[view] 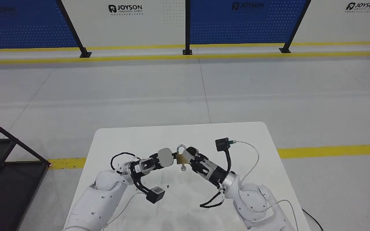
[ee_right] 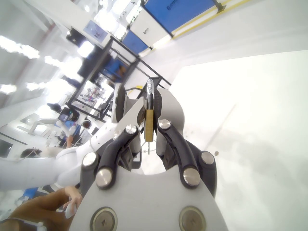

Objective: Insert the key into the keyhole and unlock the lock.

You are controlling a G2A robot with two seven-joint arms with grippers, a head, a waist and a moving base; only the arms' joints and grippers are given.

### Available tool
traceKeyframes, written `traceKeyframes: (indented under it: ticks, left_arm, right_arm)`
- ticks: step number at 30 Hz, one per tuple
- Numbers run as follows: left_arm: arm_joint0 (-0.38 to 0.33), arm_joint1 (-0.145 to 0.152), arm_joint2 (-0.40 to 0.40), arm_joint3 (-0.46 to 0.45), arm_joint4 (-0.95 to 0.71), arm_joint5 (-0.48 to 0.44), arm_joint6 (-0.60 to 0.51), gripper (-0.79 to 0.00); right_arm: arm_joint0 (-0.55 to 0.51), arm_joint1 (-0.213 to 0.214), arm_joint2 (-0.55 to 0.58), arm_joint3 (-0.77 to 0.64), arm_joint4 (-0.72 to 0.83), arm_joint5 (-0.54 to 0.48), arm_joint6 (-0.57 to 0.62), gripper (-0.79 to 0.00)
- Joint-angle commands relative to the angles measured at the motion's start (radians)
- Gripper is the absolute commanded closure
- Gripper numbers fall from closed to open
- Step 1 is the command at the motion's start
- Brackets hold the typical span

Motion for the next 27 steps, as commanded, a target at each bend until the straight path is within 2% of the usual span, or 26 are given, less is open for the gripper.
traceKeyframes:
  ticks: [1,6,8,12,13,14,16,18,21,22,23,25,26,27]
  left_arm:
    - [-0.004,0.001,0.008,0.003,0.002,0.004,-0.004,-0.391]
    - [-0.016,0.004,0.028,0.014,0.004,0.013,-0.013,-0.372]
    - [-0.022,0.005,0.035,0.021,0.005,0.016,-0.016,-0.286]
    - [-0.031,0.007,0.044,0.030,-0.003,0.023,-0.023,-0.228]
    - [-0.032,0.008,0.046,0.033,-0.006,0.024,-0.024,-0.191]
    - [-0.034,0.009,0.048,0.035,-0.007,0.025,-0.025,-0.102]
    - [-0.037,0.010,0.051,0.038,-0.009,0.027,-0.027,-0.046]
    - [-0.040,0.012,0.054,0.041,-0.012,0.029,-0.029,0.000]
    - [-0.044,0.014,0.058,0.043,-0.016,0.029,-0.029,0.000]
    - [-0.044,0.015,0.059,0.044,-0.017,0.030,-0.030,0.000]
    - [-0.045,0.016,0.060,0.045,-0.018,0.031,-0.031,0.000]
    - [-0.046,0.017,0.062,0.045,-0.019,0.032,-0.032,0.000]
    - [-0.047,0.018,0.064,0.045,-0.020,0.033,-0.033,0.000]
    - [-0.048,0.018,0.065,0.046,-0.021,0.034,-0.034,0.000]
  right_arm:
    - [0.008,0.000,-0.008,0.006,0.002,0.005,-0.006,0.000]
    - [0.022,0.001,-0.021,0.013,0.013,0.012,-0.009,0.000]
    - [0.025,0.002,-0.024,0.016,0.015,0.013,-0.012,0.000]
    - [0.030,0.004,-0.028,0.019,0.017,0.015,-0.016,0.000]
    - [0.031,0.005,-0.029,0.020,0.016,0.017,-0.016,0.000]
    - [0.033,0.005,-0.030,0.020,0.016,0.018,-0.016,0.000]
    - [0.034,0.007,-0.032,0.021,0.017,0.020,-0.018,0.000]
    - [0.036,0.008,-0.033,0.021,0.017,0.019,-0.020,0.000]
    - [0.037,0.010,-0.034,0.020,0.011,0.022,-0.030,0.000]
    - [0.035,0.010,-0.036,0.020,0.007,0.023,-0.034,-0.055]
    - [0.035,0.011,-0.038,0.019,0.006,0.023,-0.037,-0.231]
    - [0.033,0.012,-0.040,0.019,0.001,0.024,-0.041,-0.240]
    - [0.033,0.013,-0.040,0.018,0.000,0.024,-0.044,-0.314]
    - [0.031,0.013,-0.040,0.017,0.001,0.024,-0.051,-0.440]
